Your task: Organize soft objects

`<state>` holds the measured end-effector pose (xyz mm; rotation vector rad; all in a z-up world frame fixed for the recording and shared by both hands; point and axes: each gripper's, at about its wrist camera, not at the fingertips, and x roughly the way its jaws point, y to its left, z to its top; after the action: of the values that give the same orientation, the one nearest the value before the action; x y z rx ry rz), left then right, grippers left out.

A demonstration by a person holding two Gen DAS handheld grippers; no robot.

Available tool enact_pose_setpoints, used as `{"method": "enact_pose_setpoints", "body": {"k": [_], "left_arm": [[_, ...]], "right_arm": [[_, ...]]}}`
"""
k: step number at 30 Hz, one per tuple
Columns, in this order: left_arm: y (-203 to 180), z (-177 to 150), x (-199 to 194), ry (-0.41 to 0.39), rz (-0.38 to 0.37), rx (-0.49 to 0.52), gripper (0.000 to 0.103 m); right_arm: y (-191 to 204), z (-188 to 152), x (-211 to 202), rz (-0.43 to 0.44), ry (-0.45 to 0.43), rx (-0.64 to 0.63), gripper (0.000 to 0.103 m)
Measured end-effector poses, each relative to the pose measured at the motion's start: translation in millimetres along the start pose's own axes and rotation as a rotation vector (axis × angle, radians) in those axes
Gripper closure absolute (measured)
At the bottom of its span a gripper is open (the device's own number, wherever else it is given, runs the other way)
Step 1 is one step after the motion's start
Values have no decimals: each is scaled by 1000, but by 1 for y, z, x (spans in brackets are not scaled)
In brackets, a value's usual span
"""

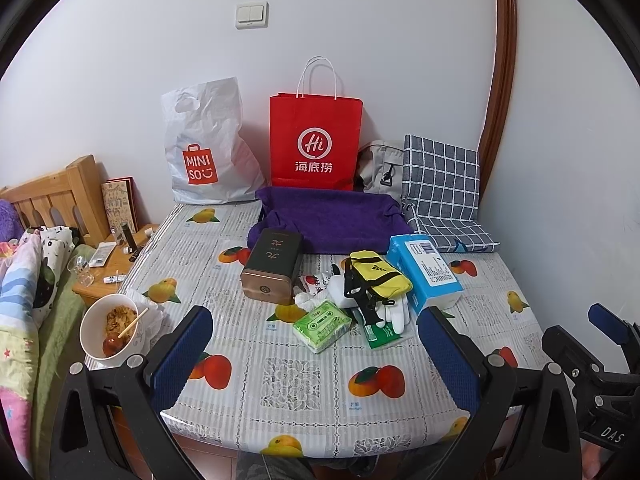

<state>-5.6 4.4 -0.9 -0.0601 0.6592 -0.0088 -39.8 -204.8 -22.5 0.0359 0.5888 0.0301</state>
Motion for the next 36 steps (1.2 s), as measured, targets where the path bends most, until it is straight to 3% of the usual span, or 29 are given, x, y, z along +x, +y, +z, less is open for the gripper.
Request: {"method": "enact_pose_setpoints", "body": {"k": [36], "left_arm": [[0, -4, -2, 2, 3, -2, 0]], "right_arm": [[3, 0, -4, 14, -1, -7, 0]]}}
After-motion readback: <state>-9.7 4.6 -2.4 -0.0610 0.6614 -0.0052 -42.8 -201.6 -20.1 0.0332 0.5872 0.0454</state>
